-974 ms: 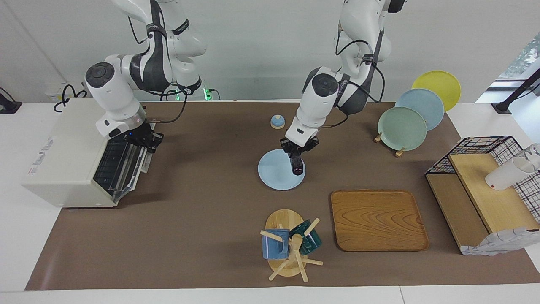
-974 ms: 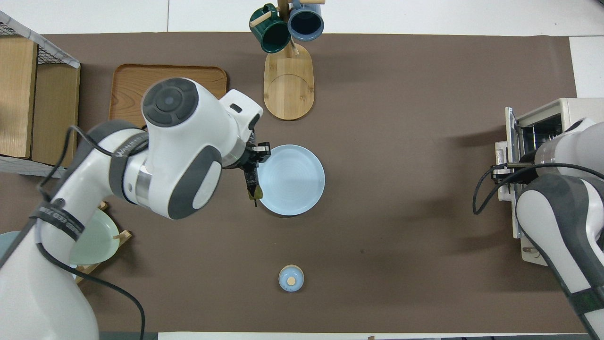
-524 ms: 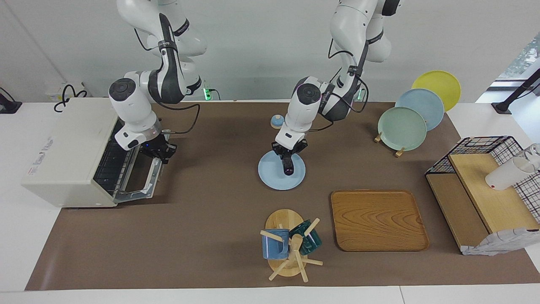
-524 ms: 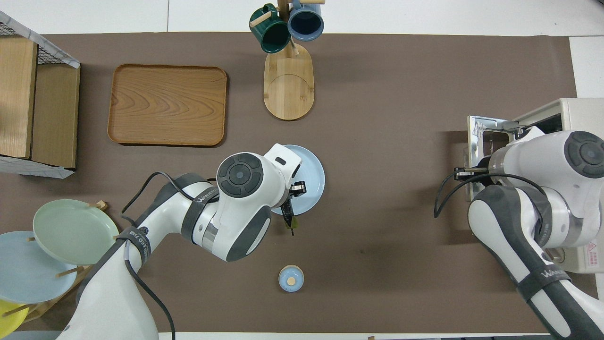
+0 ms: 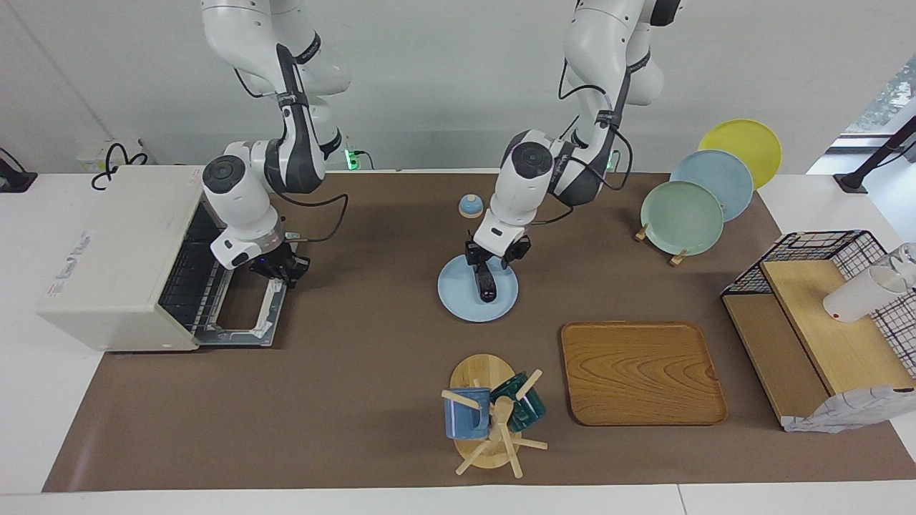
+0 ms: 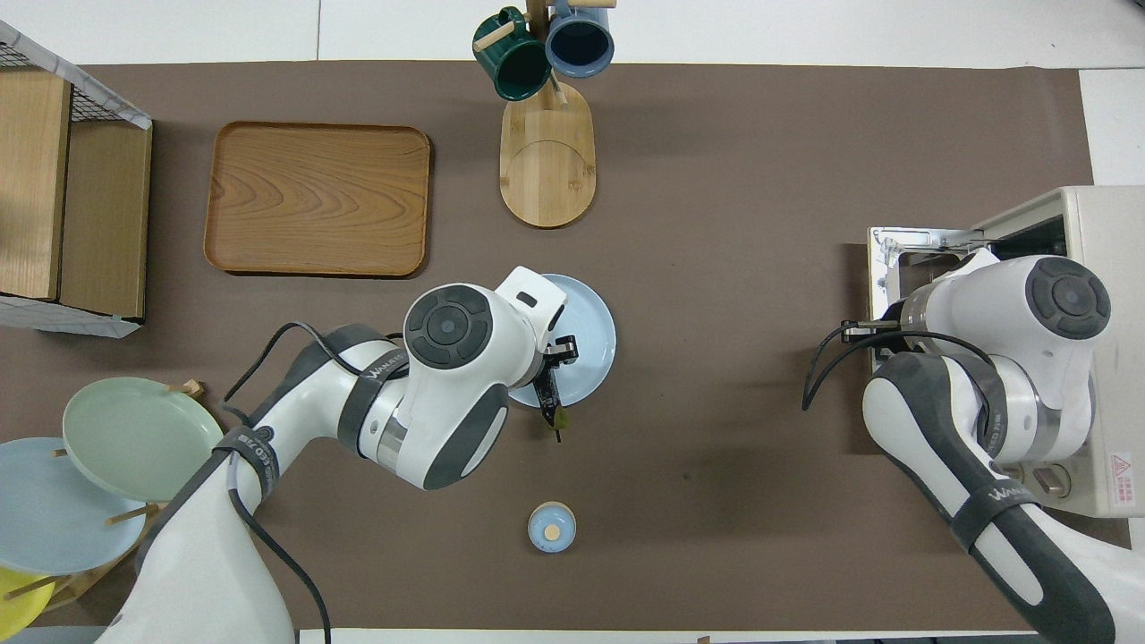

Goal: Put eggplant into oven

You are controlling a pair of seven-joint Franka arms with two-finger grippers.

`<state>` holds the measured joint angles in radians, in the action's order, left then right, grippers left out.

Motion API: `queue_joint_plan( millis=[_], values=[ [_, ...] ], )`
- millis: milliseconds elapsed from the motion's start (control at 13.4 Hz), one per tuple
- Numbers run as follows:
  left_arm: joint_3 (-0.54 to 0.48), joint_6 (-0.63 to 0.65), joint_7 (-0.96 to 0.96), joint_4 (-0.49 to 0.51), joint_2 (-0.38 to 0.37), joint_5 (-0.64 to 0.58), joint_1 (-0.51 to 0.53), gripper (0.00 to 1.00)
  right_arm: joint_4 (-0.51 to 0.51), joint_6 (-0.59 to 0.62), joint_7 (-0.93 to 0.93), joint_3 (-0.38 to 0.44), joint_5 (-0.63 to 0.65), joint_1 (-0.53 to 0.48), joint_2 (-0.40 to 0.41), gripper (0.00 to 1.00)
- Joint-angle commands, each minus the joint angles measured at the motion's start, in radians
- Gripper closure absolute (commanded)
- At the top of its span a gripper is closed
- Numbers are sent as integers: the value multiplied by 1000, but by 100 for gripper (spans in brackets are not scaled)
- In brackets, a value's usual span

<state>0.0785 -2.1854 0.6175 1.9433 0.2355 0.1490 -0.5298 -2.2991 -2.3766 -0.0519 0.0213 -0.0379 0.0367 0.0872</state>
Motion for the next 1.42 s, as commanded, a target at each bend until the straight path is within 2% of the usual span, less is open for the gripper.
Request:
queue_joint_plan(
  millis=[0,150,225,374,524,599,749,824,899,974,1123,1348],
  values=[
    [1,214,-143,-133,-36,17,126,0,4,-6,-44,9,-27,66,-6,100],
    [-2,306,-250,-206,-53,11,227,0,45,7,-129,8,-27,147,-7,100],
    [-3,341,-313,-240,-56,9,279,0,91,20,-141,0,-25,226,-6,100],
    [-3,407,-419,-283,-73,-29,367,0,244,168,-231,-3,-23,317,31,100],
    [-3,443,-443,-285,-119,-45,414,0,386,229,-394,-14,-5,472,69,100],
    [-5,473,-444,-287,-143,-49,433,0,497,272,-499,-11,18,559,142,98],
    [-5,542,-444,-287,-200,-74,445,0,813,414,-652,-17,103,676,349,91],
    [-5,582,-444,-287,-226,-84,447,0,907,421,-710,-17,111,733,430,90],
    [-5,623,-446,-287,-255,-98,447,0,929,363,-721,-17,121,755,472,86],
    [-12,647,-446,-287,-265,-100,445,0,906,268,-718,-18,133,762,477,79],
    [-17,676,-446,-271,-295,-111,445,0,752,150,-697,-18,156,772,445,76],
    [-16,641,-452,-172,-344,-111,444,0,641,82,-637,-18,243,789,410,71]
  ],
)
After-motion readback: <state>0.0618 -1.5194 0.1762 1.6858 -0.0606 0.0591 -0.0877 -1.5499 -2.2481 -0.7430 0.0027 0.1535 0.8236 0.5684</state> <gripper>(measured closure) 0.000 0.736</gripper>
